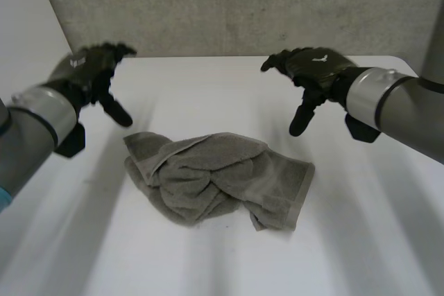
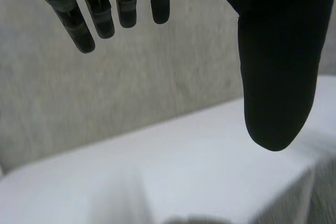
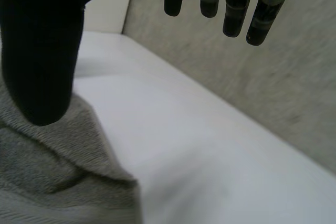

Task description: Fold the towel.

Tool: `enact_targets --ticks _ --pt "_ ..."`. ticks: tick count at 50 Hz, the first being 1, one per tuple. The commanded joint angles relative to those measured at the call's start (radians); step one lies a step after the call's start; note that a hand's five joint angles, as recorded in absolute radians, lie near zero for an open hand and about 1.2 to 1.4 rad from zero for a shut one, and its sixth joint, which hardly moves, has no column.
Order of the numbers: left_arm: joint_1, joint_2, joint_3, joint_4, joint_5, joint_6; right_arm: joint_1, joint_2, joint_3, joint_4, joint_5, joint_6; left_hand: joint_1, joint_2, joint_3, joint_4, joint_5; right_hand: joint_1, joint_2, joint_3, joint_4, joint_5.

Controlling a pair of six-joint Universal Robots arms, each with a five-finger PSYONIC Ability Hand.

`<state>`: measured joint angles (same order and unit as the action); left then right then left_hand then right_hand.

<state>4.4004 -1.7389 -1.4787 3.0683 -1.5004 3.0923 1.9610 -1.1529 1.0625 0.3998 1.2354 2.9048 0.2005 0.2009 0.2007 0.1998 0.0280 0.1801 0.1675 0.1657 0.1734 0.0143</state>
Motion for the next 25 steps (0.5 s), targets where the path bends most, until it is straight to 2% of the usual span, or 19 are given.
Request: enact_targets --ticks 1,6,9,11,14,20,22,25 --pt "0.016 -0.065 -0.143 0.119 0.0 -0.001 0.009 0.217 -0.194 0.054 -0.054 0.056 0.045 0.045 0.045 0.046 0.043 -0.004 0.009 0.01 0.003 -0.013" --pt "0.008 -0.168 -0.189 0.216 0.029 -0.001 0.022 0.422 -0.36 0.056 -0.056 0.083 0.069 0.068 0.069 0.069 0.067 0.072 0.085 0.086 0.079 0.063" --pt "0.008 -0.189 -0.189 0.222 0.051 -0.001 0.026 0.469 -0.394 0.056 -0.054 0.083 0.069 0.068 0.069 0.069 0.067 0.081 0.094 0.095 0.088 0.072" --pt "0.007 -0.231 -0.187 0.225 0.101 -0.003 0.035 0.545 -0.45 0.059 -0.054 0.09 0.072 0.071 0.071 0.072 0.07 0.116 0.129 0.13 0.123 0.107" --pt "0.007 -0.267 -0.18 0.228 0.134 -0.004 0.045 0.607 -0.492 0.066 -0.054 0.099 0.098 0.098 0.098 0.099 0.096 0.134 0.146 0.148 0.14 0.125" --pt "0.007 -0.317 -0.166 0.244 0.138 0.0 0.064 0.668 -0.529 0.102 -0.06 0.125 0.18 0.18 0.18 0.181 0.178 0.19 0.202 0.204 0.196 0.181" --pt "0.007 -0.349 -0.147 0.253 0.138 0.008 0.073 0.694 -0.549 0.109 -0.065 0.131 0.285 0.285 0.285 0.286 0.284 0.391 0.404 0.406 0.398 0.382" --pt "0.007 -0.363 -0.135 0.253 0.138 0.011 0.076 0.7 -0.555 0.109 -0.068 0.131 0.33 0.33 0.33 0.331 0.328 0.489 0.502 0.504 0.496 0.48"
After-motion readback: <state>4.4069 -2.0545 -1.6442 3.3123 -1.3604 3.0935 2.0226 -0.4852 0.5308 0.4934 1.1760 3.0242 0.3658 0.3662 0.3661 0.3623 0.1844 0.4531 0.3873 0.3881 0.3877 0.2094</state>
